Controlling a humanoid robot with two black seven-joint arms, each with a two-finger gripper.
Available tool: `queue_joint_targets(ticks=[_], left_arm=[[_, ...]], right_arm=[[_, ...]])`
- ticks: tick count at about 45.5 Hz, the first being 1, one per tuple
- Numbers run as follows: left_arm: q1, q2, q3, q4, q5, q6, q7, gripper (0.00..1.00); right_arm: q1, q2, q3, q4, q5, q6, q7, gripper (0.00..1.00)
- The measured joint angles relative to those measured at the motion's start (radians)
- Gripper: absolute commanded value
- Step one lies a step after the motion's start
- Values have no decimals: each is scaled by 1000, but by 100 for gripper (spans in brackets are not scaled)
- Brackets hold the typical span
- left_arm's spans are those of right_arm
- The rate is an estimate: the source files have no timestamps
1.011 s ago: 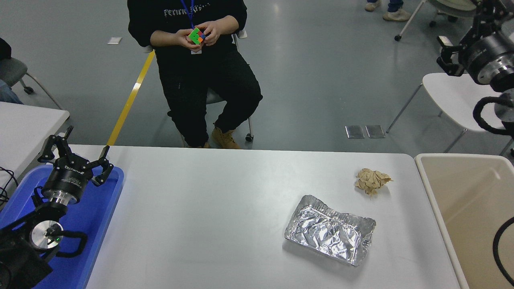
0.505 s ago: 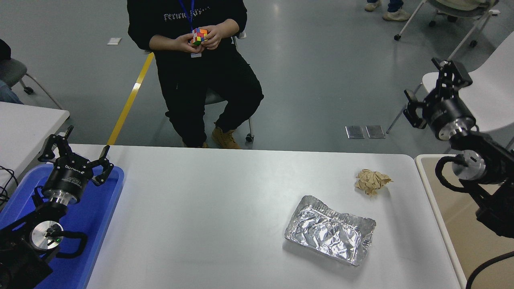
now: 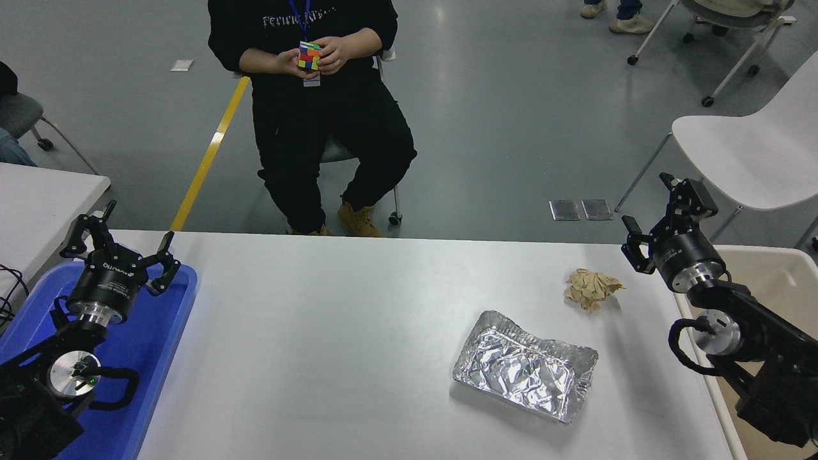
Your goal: Clean the table surface
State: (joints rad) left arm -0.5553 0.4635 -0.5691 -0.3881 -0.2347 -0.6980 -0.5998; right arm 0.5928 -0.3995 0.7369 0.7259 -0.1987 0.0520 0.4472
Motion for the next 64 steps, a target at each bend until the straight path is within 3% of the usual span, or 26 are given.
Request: queue_joint_targets(ticks=[14, 27, 47, 64], left_arm=[[0, 0, 0, 0, 0, 0, 0, 100], [0, 0, 0, 0, 0, 0, 0, 100], [0, 0, 0, 0, 0, 0, 0, 100], [0, 0, 0, 0, 0, 0, 0, 100]], right_arm=[[13, -20, -3, 0, -4, 0, 6, 98], [122, -131, -143, 5, -59, -2, 5, 98], [507, -245, -683, 62, -511, 78, 5, 98], [705, -114, -984, 97, -917, 117, 6, 98]])
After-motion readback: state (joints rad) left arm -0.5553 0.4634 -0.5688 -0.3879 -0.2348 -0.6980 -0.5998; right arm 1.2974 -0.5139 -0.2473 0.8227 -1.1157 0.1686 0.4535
